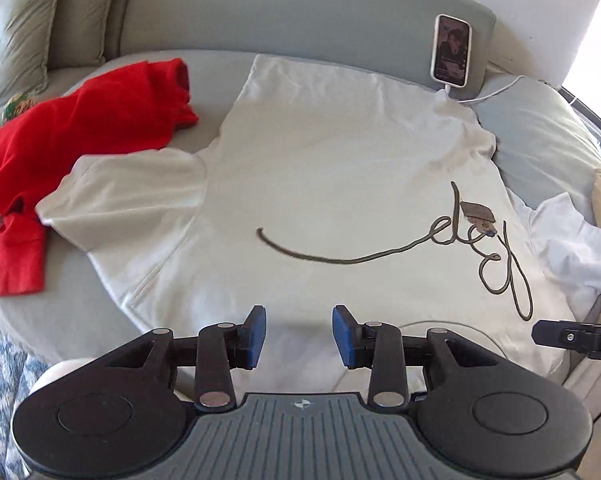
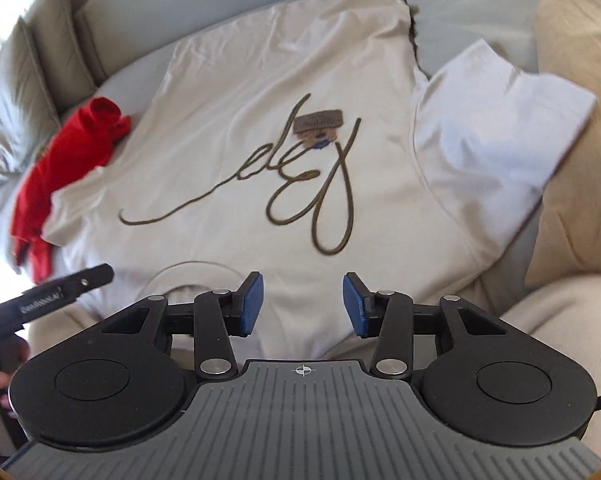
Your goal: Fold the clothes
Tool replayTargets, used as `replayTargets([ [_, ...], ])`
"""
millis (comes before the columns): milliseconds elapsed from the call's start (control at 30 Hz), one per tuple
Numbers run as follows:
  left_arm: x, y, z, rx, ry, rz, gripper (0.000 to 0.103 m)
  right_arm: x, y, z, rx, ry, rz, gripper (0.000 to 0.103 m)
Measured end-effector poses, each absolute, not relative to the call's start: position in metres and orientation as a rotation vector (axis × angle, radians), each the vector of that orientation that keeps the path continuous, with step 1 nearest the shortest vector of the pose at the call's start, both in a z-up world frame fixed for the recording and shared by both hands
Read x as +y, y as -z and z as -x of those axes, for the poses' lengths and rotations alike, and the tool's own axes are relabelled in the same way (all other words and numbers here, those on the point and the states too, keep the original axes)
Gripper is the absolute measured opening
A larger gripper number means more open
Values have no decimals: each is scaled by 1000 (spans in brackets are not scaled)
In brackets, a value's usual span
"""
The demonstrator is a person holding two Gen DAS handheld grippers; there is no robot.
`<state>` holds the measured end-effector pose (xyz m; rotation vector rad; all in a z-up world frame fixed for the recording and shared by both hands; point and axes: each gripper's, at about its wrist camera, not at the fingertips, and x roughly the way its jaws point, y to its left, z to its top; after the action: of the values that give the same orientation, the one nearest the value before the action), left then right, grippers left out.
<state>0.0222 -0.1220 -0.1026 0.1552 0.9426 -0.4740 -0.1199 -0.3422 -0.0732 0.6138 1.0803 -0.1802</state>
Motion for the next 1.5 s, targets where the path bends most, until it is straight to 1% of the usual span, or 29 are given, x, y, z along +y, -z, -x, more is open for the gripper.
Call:
replayTargets([
  [100,-135,118,-17,945,501,-237,34,-335,84,117,1114,200,-506,44],
  [200,-140,122,-6,929,512,-325,34,-329,95,115,1145,219,-398,45],
  [300,-138,119,2,1039,565,-315,33,-322,105,113,1174,235,-296,46],
  [333,-137,118,5,1063,581,-322,33,-323,106,118,1192,223,-333,47],
  [367,-135,116,8,1078,599,-323,33,-325,106,123,1211,210,-369,45],
  [400,-132,114,10,1095,620,-319,33,-326,106,128,1228,196,-406,42],
  [467,-125,108,14,1112,651,-301,33,-329,106,137,1258,169,-480,42],
  [633,-106,66,8,1019,639,-180,34,-338,49,144,1067,127,-539,43],
  [800,-90,16,-7,883,606,-78,34,-348,-7,139,908,87,-588,44],
  [867,-85,-2,-15,828,588,-45,36,-351,-28,136,845,74,-602,46],
  [933,-82,-16,-27,789,572,-6,38,-356,-44,132,775,69,-635,58],
  [1000,-81,-26,-42,771,551,34,40,-366,-54,126,700,85,-691,79],
  [1100,-82,-36,-69,757,505,78,41,-385,-63,111,625,131,-769,80],
  [1233,-90,-40,-104,730,462,81,42,-407,-64,80,596,172,-814,80],
  [1400,-104,-27,-167,779,412,107,43,-437,-47,34,608,257,-867,80],
  [1500,-120,-14,-218,836,389,87,42,-462,-29,-5,678,321,-858,79],
])
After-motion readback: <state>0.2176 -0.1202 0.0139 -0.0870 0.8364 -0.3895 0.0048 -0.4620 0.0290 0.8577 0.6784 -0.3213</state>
